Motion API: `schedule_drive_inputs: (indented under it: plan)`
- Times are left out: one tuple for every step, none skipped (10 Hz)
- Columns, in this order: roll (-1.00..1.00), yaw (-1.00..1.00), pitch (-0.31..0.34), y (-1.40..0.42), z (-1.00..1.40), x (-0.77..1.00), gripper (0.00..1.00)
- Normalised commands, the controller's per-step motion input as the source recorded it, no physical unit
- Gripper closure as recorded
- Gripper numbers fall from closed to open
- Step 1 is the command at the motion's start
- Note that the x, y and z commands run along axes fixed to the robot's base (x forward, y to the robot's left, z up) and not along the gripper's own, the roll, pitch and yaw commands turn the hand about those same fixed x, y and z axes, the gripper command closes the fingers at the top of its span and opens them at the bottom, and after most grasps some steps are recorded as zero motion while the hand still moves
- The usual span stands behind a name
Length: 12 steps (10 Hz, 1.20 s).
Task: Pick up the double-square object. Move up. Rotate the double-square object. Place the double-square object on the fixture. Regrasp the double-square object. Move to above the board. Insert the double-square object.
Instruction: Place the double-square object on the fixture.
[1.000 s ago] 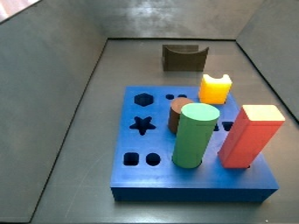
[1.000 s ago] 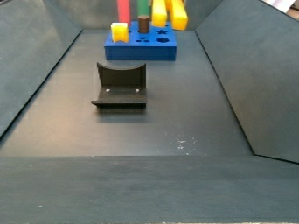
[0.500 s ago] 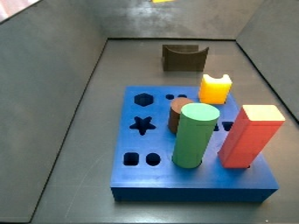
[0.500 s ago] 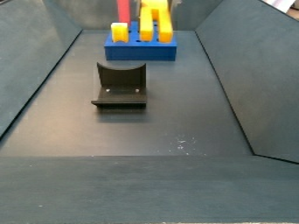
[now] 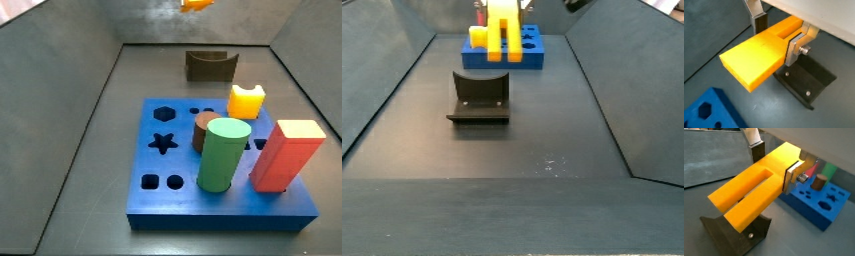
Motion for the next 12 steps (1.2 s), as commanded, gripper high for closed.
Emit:
schedule_drive_inputs:
  plan:
    - [-1.00, -0.09, 0.137, 0.05, -0.04, 0.78, 1.00]
    - [-1.00, -0.12, 0.137, 0.05, -0.03, 0.68, 1.00]
    - [-0.91, -0.14, 0.121, 0.05, -0.03, 0.61, 1.00]
    - [-0.71, -0.14, 0.091, 0.05, -0.03, 0.52, 1.00]
    - [-0.55, -0.14, 0.070, 0.05, -0.02, 0.45, 1.00]
    - [-0.35, -0.13, 0.050, 0.05, -0.02, 0.36, 1.00]
    - [-0.26, -0.12, 0.044, 0.04, -0.02, 0.31, 1.00]
    - [-0.19, -0.10, 0.024, 0.03, -0.01, 0.20, 1.00]
    - [-1.00, -0.11, 0.259, 0.13, -1.00, 0.15, 1.00]
    - [-1.00, -0.14, 0.243, 0.14, -1.00, 0.14, 1.00]
    - [-0.93, -0.17, 0.237, 0.14, -1.00, 0.15, 1.00]
    - [-0.74, -0.20, 0.198, 0.14, -1.00, 0.17, 1.00]
